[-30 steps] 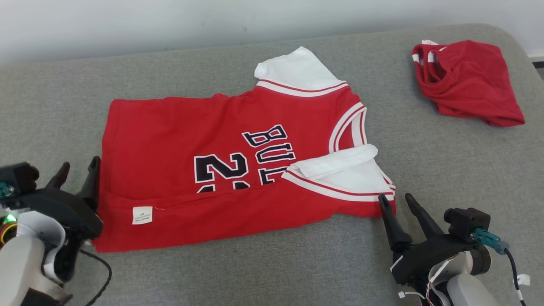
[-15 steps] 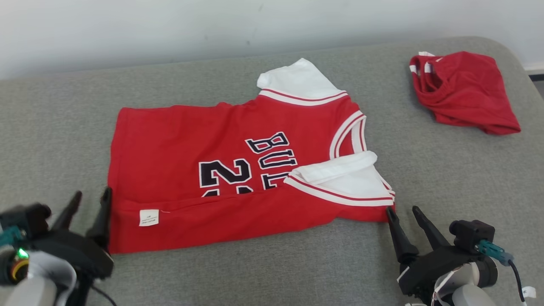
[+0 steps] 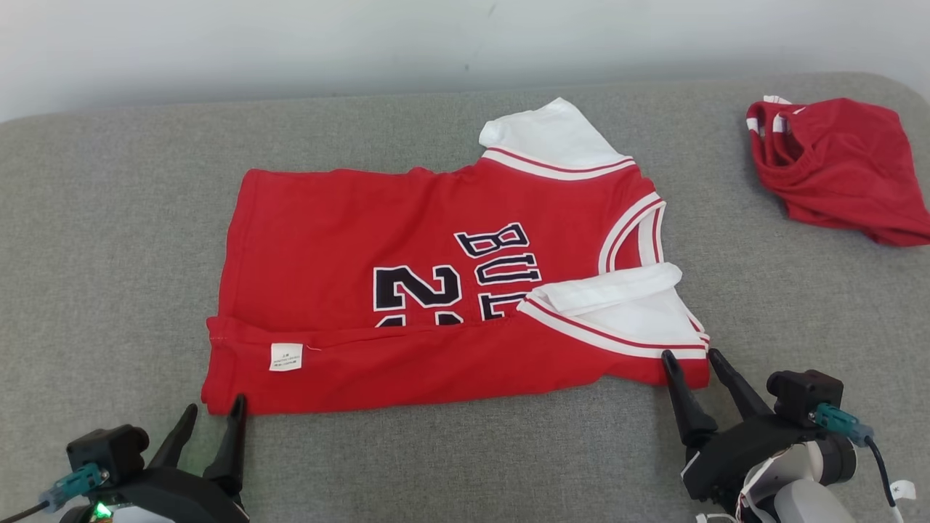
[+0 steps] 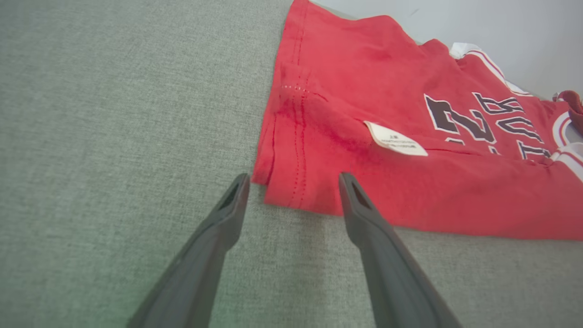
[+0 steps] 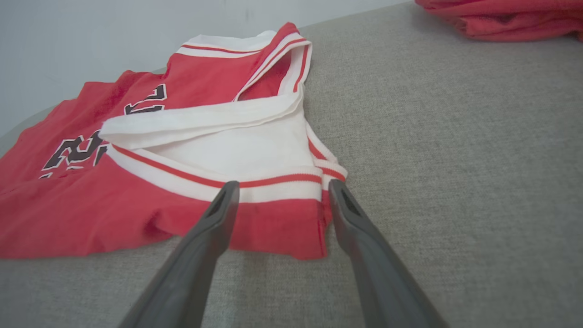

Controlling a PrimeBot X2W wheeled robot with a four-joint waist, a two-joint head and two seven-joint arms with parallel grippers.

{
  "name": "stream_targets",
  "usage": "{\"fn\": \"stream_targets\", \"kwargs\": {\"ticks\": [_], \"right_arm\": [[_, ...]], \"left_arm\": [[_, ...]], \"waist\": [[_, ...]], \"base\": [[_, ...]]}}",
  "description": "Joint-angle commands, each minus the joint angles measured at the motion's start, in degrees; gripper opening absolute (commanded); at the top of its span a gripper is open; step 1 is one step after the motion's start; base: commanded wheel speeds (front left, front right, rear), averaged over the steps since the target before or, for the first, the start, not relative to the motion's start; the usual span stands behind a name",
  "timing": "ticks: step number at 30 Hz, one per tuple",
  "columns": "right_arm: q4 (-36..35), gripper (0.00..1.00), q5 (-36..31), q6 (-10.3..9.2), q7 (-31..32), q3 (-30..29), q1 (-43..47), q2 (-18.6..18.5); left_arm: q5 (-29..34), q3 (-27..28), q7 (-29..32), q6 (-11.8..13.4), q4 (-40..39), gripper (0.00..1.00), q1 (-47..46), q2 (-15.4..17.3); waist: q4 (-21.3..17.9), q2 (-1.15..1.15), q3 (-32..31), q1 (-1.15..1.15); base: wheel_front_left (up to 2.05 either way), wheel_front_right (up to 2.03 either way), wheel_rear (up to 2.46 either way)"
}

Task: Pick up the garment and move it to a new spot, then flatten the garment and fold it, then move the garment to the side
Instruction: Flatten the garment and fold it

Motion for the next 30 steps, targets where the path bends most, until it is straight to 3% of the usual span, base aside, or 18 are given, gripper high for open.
{"fn": "stream_targets", "kwargs": {"ticks": [1,12,13,14,15,25,30], "right_arm": [[0.2,1.0,-0.4,-0.14,0.0,-0.1,-0.5,0.0],[5.1,1.0,-1.7,-0.14,0.9,-0.3,-3.5,1.9],[5.7,0.38,-1.4,-0.14,0.9,-0.1,-3.8,2.3],[6.2,0.0,-1.2,-0.14,0.7,-0.2,-4.1,2.6],[6.7,0.0,-1.3,-0.14,0.5,-0.1,-4.4,2.8],[6.8,0.0,0.1,-0.15,-2.8,0.7,-1.9,2.0],[1.7,0.0,1.7,-0.15,-0.3,-0.7,4.4,0.3]], "left_arm": [[0.2,0.1,-0.6,-0.2,0.7,1.0,-0.4,-0.2],[0.7,-0.6,-4.4,-1.5,11.1,1.0,-5.4,-2.5],[0.9,-1.1,-4.1,-1.9,12.4,0.91,-5.7,-2.8],[0.6,-1.3,-4.3,-2.2,13.4,0.46,-6.1,-3.2],[0.3,-1.3,-4.7,-2.6,14.2,0.0,-6.4,-3.6],[-0.3,-1.2,-9.2,-4.4,17.7,0.0,-4.5,-5.1],[-0.6,0.3,-10.6,-3.2,13.7,0.0,1.8,-5.2]], "waist": [[0.0,0.0,0.2,0.0],[-0.6,0.0,1.2,0.0],[-0.6,0.0,1.3,0.0],[-0.6,0.0,1.3,0.0],[-0.6,0.0,1.4,0.0],[0.5,0.0,-3.2,0.0],[0.7,0.0,-7.7,0.0]], "base": [[0.0,0.0,0.0],[0.0,0.0,0.0],[0.0,0.0,0.0],[0.0,0.0,0.0],[0.0,0.0,0.0],[0.0,0.0,0.0],[0.0,0.0,0.0]]}}
